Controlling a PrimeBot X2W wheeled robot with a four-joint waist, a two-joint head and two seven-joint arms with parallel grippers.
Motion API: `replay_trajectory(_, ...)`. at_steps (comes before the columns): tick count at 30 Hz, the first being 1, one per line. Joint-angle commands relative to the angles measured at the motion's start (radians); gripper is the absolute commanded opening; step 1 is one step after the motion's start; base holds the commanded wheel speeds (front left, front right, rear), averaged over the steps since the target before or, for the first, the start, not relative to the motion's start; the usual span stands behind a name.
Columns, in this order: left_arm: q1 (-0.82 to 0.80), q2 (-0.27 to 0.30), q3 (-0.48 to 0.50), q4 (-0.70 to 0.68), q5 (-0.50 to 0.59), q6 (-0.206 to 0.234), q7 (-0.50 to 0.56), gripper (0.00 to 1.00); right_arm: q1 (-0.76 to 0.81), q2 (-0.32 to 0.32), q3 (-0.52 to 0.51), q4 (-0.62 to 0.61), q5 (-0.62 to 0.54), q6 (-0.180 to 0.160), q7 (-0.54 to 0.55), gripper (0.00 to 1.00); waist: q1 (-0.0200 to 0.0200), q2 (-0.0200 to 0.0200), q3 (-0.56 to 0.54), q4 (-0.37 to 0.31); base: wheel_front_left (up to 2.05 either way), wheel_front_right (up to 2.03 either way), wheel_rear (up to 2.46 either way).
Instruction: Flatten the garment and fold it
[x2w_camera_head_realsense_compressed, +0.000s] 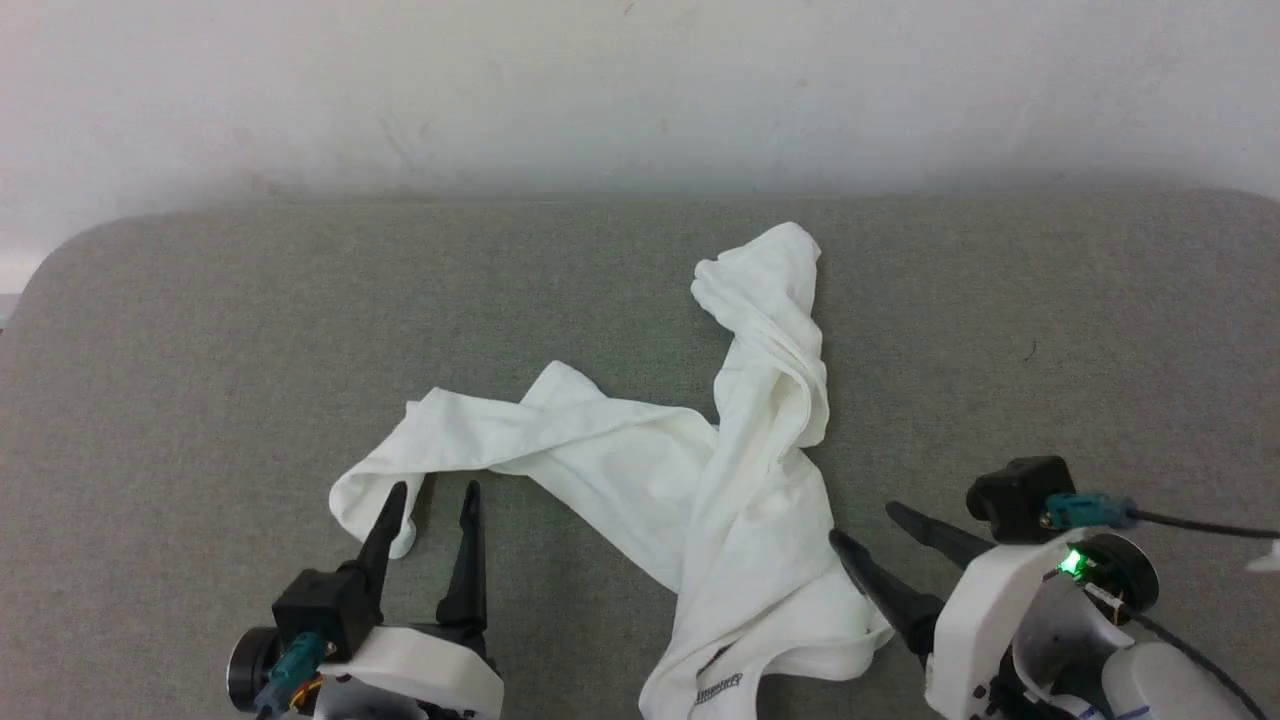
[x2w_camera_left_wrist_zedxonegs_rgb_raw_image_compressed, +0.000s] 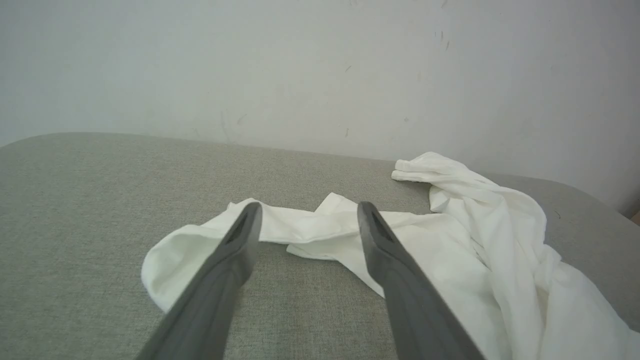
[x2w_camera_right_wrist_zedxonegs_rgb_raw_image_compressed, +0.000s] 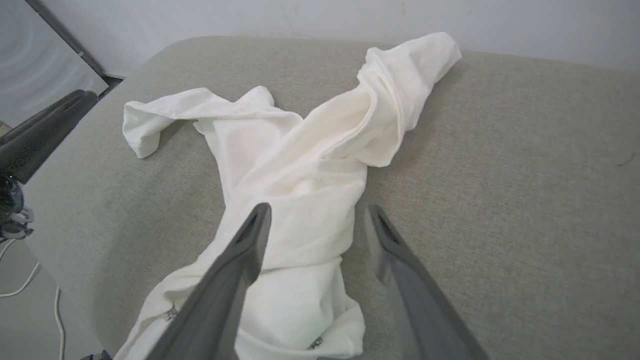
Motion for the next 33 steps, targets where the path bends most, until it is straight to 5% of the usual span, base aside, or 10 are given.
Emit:
replay_trajectory(1, -0.005, 0.004, -0.002, 0.002, -0.003, 0.004, -0.007, 1.00, -0.022, -0.008, 0.004, 0.022, 0.012, -0.001, 0.022, 1.00, 0.0000, -0.0001, 0.001, 0.006, 0.00, 0.00, 0.00)
replay_trajectory(12, -0.041, 0.003, -0.014, 0.010, -0.001, -0.001, -0.011, 1.00, -0.237, -0.036, 0.105, 0.327, 0.144, -0.001, 0.119, 1.00, 0.0000, -0.0001, 0.032, 0.059, 0.00, 0.00, 0.00)
replay_trajectory(13, -0.043, 0.003, -0.015, 0.010, 0.000, -0.001, -0.012, 1.00, -0.251, -0.037, 0.121, 0.348, 0.159, -0.001, 0.125, 0.52, 0.0000, -0.0001, 0.034, 0.063, 0.00, 0.00, 0.00)
replay_trajectory(15, -0.043, 0.002, -0.015, 0.010, -0.001, 0.002, -0.012, 1.00, -0.274, -0.044, 0.149, 0.378, 0.183, -0.001, 0.126, 0.00, 0.0000, -0.0001, 0.037, 0.068, 0.00, 0.00, 0.00)
replay_trajectory(25, -0.021, 0.004, 0.001, 0.010, -0.006, 0.013, -0.013, 1.00, -0.347, -0.125, 0.167, 0.342, 0.181, -0.001, 0.071, 0.00, 0.0000, -0.0001, 0.012, 0.046, 0.00, 0.00, 0.00)
replay_trajectory(33, -0.002, 0.006, 0.004, -0.004, -0.005, 0.016, -0.013, 1.00, -0.274, -0.188, -0.123, 0.291, 0.123, -0.001, 0.101, 0.00, 0.0000, -0.0001, -0.006, 0.001, 0.00, 0.00, 0.00)
